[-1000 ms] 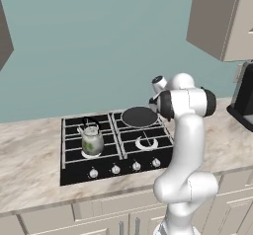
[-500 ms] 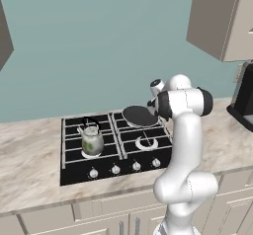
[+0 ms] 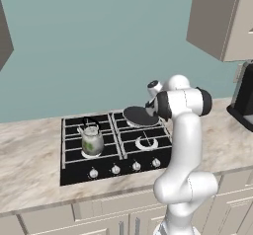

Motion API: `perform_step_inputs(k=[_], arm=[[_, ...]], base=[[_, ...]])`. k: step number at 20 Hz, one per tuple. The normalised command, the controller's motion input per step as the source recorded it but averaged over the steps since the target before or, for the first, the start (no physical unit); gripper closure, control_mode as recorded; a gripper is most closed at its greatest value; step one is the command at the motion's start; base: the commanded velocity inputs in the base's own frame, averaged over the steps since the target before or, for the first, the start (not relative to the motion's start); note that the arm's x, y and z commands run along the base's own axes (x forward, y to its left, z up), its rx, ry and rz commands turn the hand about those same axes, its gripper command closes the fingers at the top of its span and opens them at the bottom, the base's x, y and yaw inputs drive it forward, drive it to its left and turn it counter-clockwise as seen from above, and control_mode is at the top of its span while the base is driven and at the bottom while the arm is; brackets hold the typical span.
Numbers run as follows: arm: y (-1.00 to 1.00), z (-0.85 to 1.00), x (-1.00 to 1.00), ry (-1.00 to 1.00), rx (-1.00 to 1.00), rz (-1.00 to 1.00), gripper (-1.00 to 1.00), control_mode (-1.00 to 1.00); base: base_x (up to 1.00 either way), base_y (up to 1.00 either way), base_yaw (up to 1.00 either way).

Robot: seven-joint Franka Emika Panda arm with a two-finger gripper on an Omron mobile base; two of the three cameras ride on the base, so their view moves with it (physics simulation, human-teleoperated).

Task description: Pick the pan from the cabinet and place it on the stove. Then turn on the stove burner for the pan.

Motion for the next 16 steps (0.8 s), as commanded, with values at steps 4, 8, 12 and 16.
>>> perform_step_inputs(k=[4, 8, 12, 16], arm=[[0.16, 0.11, 0.00, -0.06, 0.00, 0.00, -1.00, -1.00], [0.09, 0.18, -0.01, -0.08, 0.00, 0.00, -1.00, -1.00], [0.04, 0.26, -0.01, -0.10, -0.01, 0.01, -1.00, -1.00], [0.06, 0.25, 0.00, -0.10, -0.03, 0.02, -1.00, -1.00]], base=[[0.00, 0.00, 0.00], [0.00, 0.00, 0.00], [0.00, 0.00, 0.00], [0.00, 0.00, 0.00]])
